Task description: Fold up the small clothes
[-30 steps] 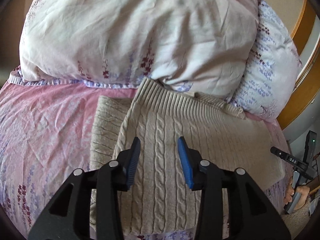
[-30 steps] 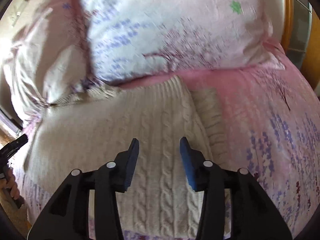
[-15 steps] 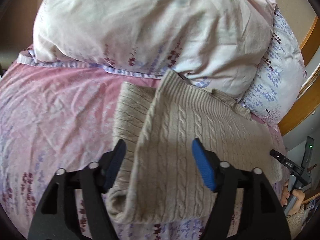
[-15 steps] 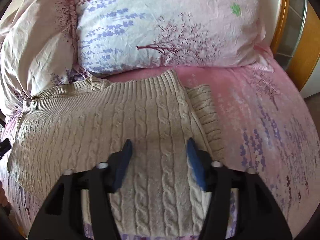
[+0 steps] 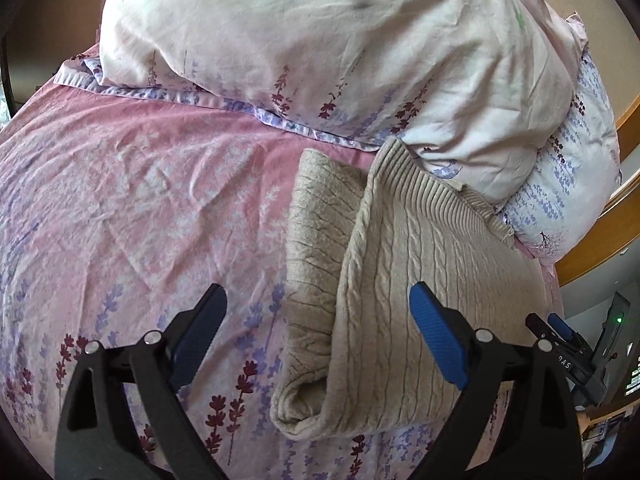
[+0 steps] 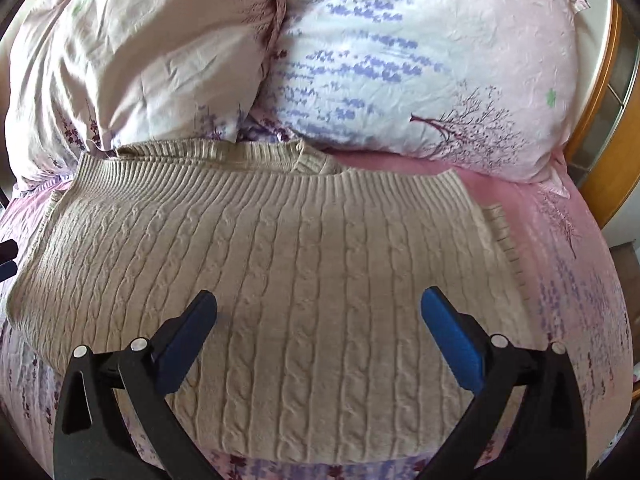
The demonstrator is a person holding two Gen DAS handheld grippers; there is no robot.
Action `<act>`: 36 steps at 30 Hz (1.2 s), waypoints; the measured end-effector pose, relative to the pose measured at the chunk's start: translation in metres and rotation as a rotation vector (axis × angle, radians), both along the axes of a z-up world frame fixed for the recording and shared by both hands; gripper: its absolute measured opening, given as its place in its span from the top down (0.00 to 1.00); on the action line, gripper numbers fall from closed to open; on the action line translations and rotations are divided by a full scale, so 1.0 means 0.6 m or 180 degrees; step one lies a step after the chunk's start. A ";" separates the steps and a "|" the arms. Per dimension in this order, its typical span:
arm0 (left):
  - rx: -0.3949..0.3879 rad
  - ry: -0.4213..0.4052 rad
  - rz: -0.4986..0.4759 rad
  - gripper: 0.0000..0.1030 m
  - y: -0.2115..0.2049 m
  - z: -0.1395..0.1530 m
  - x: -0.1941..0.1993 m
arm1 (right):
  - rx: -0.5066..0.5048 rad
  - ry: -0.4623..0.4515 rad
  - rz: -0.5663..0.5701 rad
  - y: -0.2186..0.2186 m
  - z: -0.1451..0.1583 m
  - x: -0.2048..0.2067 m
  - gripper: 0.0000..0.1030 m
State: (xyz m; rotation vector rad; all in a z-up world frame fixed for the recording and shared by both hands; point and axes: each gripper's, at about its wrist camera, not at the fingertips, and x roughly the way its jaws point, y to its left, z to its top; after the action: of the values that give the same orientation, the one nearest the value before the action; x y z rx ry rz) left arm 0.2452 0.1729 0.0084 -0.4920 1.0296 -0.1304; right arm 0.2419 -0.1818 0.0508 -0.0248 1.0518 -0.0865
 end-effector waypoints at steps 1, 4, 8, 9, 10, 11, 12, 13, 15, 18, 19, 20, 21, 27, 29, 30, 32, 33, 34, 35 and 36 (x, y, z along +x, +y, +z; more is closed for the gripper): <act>-0.0007 0.0006 -0.0019 0.10 -0.004 -0.002 0.002 | -0.0005 -0.0007 -0.0007 0.001 -0.003 0.001 0.01; 0.0005 0.0027 -0.0084 0.10 -0.018 -0.008 0.010 | 0.0011 -0.0016 -0.0039 0.001 -0.011 0.006 0.01; 0.0074 0.0066 -0.0158 0.10 -0.038 -0.018 0.020 | 0.0087 0.0074 -0.0068 -0.003 -0.031 0.011 0.01; 0.0111 0.0054 -0.0169 0.10 -0.043 -0.017 0.021 | 0.0087 0.0063 -0.0067 -0.003 -0.031 0.011 0.01; 0.0138 0.0052 -0.0181 0.10 -0.046 -0.017 0.024 | 0.0085 0.0067 -0.0064 -0.003 -0.031 0.011 0.01; 0.0146 0.0048 -0.0192 0.10 -0.049 -0.017 0.025 | 0.0095 0.0074 -0.0066 -0.004 -0.032 0.012 0.01; 0.0141 0.0038 -0.0198 0.12 -0.052 -0.016 0.027 | 0.0105 0.0081 -0.0067 -0.004 -0.032 0.012 0.01; 0.0127 0.0027 -0.0200 0.15 -0.054 -0.016 0.027 | 0.0111 0.0082 -0.0064 -0.004 -0.032 0.011 0.01; 0.0056 0.0033 -0.0206 0.30 -0.055 -0.015 0.030 | 0.0115 0.0076 -0.0061 -0.004 -0.033 0.011 0.01; -0.0094 0.0061 -0.0112 0.46 -0.049 -0.016 0.035 | 0.0117 0.0067 -0.0050 -0.002 -0.033 0.010 0.01; -0.0205 0.0086 -0.0077 0.51 -0.044 -0.019 0.036 | 0.0125 0.0067 -0.0045 -0.004 -0.034 0.012 0.01; -0.0315 0.0113 -0.0046 0.62 -0.039 -0.023 0.037 | 0.0130 0.0067 -0.0041 -0.006 -0.035 0.013 0.01; -0.0449 0.0151 -0.0011 0.69 -0.032 -0.028 0.037 | 0.0132 0.0065 -0.0036 -0.007 -0.035 0.013 0.01; -0.0669 0.0249 0.0061 0.71 -0.033 -0.036 0.041 | 0.0136 0.0067 -0.0022 -0.007 -0.037 0.015 0.01; -0.0741 0.0287 0.0075 0.74 -0.041 -0.037 0.046 | 0.0140 0.0074 -0.0008 -0.007 -0.037 0.016 0.01; -0.0796 0.0306 0.0085 0.77 -0.045 -0.038 0.047 | 0.0142 0.0078 0.0003 -0.008 -0.036 0.017 0.01; -0.0910 0.0263 0.0104 0.79 -0.051 -0.030 0.046 | 0.0166 0.0090 0.0029 -0.011 -0.034 0.018 0.01; -0.0970 0.0212 0.0088 0.80 -0.054 -0.020 0.045 | 0.0178 0.0091 0.0035 -0.013 -0.033 0.018 0.01; -0.1056 0.0142 0.0059 0.80 -0.060 -0.006 0.044 | 0.0187 0.0087 0.0037 -0.017 -0.031 0.018 0.01; -0.1135 0.0083 0.0031 0.80 -0.065 0.007 0.043 | 0.0178 0.0072 0.0019 -0.020 -0.027 0.016 0.01; -0.1209 0.0024 -0.0007 0.81 -0.073 0.022 0.043 | 0.0170 0.0055 -0.0005 -0.026 -0.025 0.015 0.01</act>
State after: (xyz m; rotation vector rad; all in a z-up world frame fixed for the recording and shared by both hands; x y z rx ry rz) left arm 0.2710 0.1291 0.0218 -0.8361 1.0159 -0.3298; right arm 0.2508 -0.1976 0.0360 0.0237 1.0711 -0.0599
